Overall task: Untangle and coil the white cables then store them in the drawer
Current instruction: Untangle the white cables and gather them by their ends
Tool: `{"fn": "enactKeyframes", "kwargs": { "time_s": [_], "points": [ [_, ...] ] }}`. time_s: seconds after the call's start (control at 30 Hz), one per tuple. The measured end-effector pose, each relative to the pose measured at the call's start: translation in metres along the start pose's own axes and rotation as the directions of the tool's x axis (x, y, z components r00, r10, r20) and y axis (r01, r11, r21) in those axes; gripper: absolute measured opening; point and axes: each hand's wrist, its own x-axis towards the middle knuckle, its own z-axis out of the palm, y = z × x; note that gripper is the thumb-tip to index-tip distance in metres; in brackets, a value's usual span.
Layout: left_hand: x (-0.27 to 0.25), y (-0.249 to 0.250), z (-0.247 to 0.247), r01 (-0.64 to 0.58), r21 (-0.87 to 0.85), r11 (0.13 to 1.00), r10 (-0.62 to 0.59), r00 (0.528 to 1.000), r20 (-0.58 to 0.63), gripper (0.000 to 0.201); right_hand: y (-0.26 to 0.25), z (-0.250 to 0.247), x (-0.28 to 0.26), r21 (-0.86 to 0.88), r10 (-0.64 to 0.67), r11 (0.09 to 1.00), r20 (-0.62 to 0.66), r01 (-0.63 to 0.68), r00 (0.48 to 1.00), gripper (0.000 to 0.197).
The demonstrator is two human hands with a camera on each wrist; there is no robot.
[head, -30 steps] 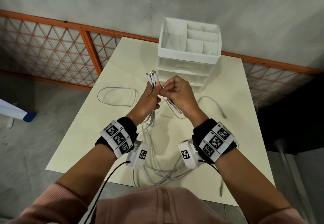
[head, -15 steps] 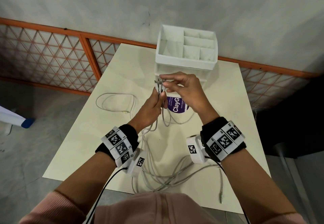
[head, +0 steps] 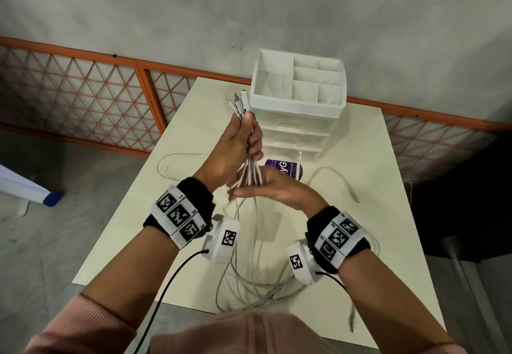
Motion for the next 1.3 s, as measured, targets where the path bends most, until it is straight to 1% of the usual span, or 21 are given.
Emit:
{"fn": "enactKeyframes", "kwargs": {
  "time_s": [0.03, 0.07, 0.17, 0.27, 0.33, 0.43, 0.5, 0.57, 0.63, 0.7, 0.77, 0.8, 0.83, 0.9, 1.0, 1.07, 1.1, 1.17, 1.23, 1.27, 1.3],
  "points": [
    [0.001, 0.004, -0.003, -0.006, -0.007, 1.000, 0.006, 1.000, -0.003, 0.034, 0.000, 0.004, 0.001, -0.062, 0.008, 0.998, 0.015, -0.007, 1.000, 0.007],
    [0.001, 0.007, -0.006, -0.015, -0.008, 1.000, 0.015, 1.000, -0.012, 0.035, 0.000, 0.003, 0.002, -0.105, 0.022, 0.994, -0.010, -0.023, 1.000, 0.005],
    [-0.002, 0.009, -0.015, -0.029, -0.029, 0.999, 0.027, 0.998, -0.055, 0.035, -0.002, -0.010, 0.007, -0.240, 0.028, 0.970, -0.088, -0.048, 0.996, 0.020],
    [-0.005, 0.013, -0.014, -0.066, -0.040, 0.997, 0.062, 0.993, -0.101, 0.033, 0.003, -0.022, 0.008, -0.450, 0.034, 0.890, -0.098, -0.075, 0.995, 0.015],
    [-0.006, 0.022, -0.015, -0.101, -0.048, 0.994, 0.094, 0.987, -0.133, 0.033, 0.010, -0.028, 0.006, -0.479, 0.045, 0.873, -0.117, -0.096, 0.992, 0.014],
    [-0.006, 0.035, -0.025, -0.143, -0.015, 0.990, 0.138, 0.973, -0.184, 0.033, 0.026, -0.044, -0.002, -0.525, 0.092, 0.832, -0.188, -0.179, 0.978, 0.026],
    [-0.009, 0.034, -0.030, -0.132, 0.060, 0.989, 0.141, 0.970, -0.199, 0.036, 0.035, -0.057, -0.008, -0.560, 0.130, 0.778, -0.301, -0.286, 0.945, 0.036],
    [-0.014, 0.026, -0.031, -0.090, 0.204, 0.975, 0.130, 0.973, -0.189, 0.038, 0.036, -0.068, -0.012, -0.567, 0.114, 0.753, -0.389, -0.335, 0.914, 0.039],
    [-0.018, 0.011, -0.032, -0.047, 0.479, 0.877, 0.126, 0.983, -0.135, 0.033, 0.029, -0.073, -0.015, -0.586, 0.068, 0.736, -0.435, -0.339, 0.898, 0.039],
    [-0.022, -0.003, -0.028, 0.014, 0.645, 0.764, -0.004, 1.000, -0.016, 0.032, 0.016, -0.073, -0.018, -0.566, 0.033, 0.772, -0.421, -0.291, 0.907, 0.034],
    [-0.024, -0.015, -0.019, 0.045, 0.685, 0.727, -0.137, 0.987, 0.080, 0.037, 0.000, -0.068, -0.019, -0.505, 0.024, 0.834, -0.370, -0.222, 0.929, 0.025],
    [-0.023, -0.020, -0.015, 0.040, 0.711, 0.702, -0.154, 0.983, 0.097, 0.031, -0.007, -0.065, -0.019, -0.487, 0.024, 0.850, -0.350, -0.203, 0.937, 0.025],
    [-0.021, -0.023, -0.011, 0.015, 0.745, 0.666, -0.140, 0.985, 0.105, 0.022, -0.013, -0.062, -0.019, -0.477, 0.016, 0.858, -0.343, -0.189, 0.939, 0.026],
    [-0.015, -0.024, -0.010, -0.007, 0.776, 0.631, -0.088, 0.993, 0.081, 0.019, -0.021, -0.060, -0.020, -0.471, -0.019, 0.866, -0.365, -0.168, 0.931, 0.029],
    [-0.006, -0.011, -0.013, -0.005, 0.746, 0.665, 0.020, 1.000, -0.011, 0.022, -0.026, -0.068, -0.025, -0.458, -0.082, 0.882, -0.379, -0.110, 0.922, 0.020],
    [0.001, 0.001, -0.016, -0.018, 0.724, 0.689, 0.104, 0.992, -0.075, 0.025, -0.022, -0.075, -0.027, -0.457, -0.097, 0.885, -0.376, -0.094, 0.921, 0.015],
    [0.004, 0.006, -0.017, -0.024, 0.704, 0.710, 0.148, 0.982, -0.115, 0.024, -0.018, -0.078, -0.028, -0.464, -0.105, 0.880, -0.390, -0.097, 0.915, 0.017],
    [0.012, 0.016, -0.022, -0.020, 0.662, 0.749, 0.208, 0.956, -0.206, 0.025, -0.006, -0.081, -0.029, -0.379, -0.140, 0.924, -0.476, -0.059, 0.868, 0.021],
    [0.017, 0.021, -0.028, 0.012, 0.673, 0.740, 0.215, 0.943, -0.253, 0.026, 0.004, -0.083, -0.036, -0.220, -0.202, 0.972, -0.588, 0.086, 0.783, 0.013],
    [0.018, 0.021, -0.030, 0.027, 0.687, 0.726, 0.215, 0.940, -0.264, 0.026, 0.009, -0.086, -0.039, -0.151, -0.211, 0.977, -0.620, 0.149, 0.755, 0.015],
    [0.019, 0.020, -0.032, 0.041, 0.697, 0.716, 0.216, 0.936, -0.277, 0.026, 0.014, -0.088, -0.043, -0.102, -0.200, 0.979, -0.629, 0.176, 0.751, 0.016]
  ]
}}
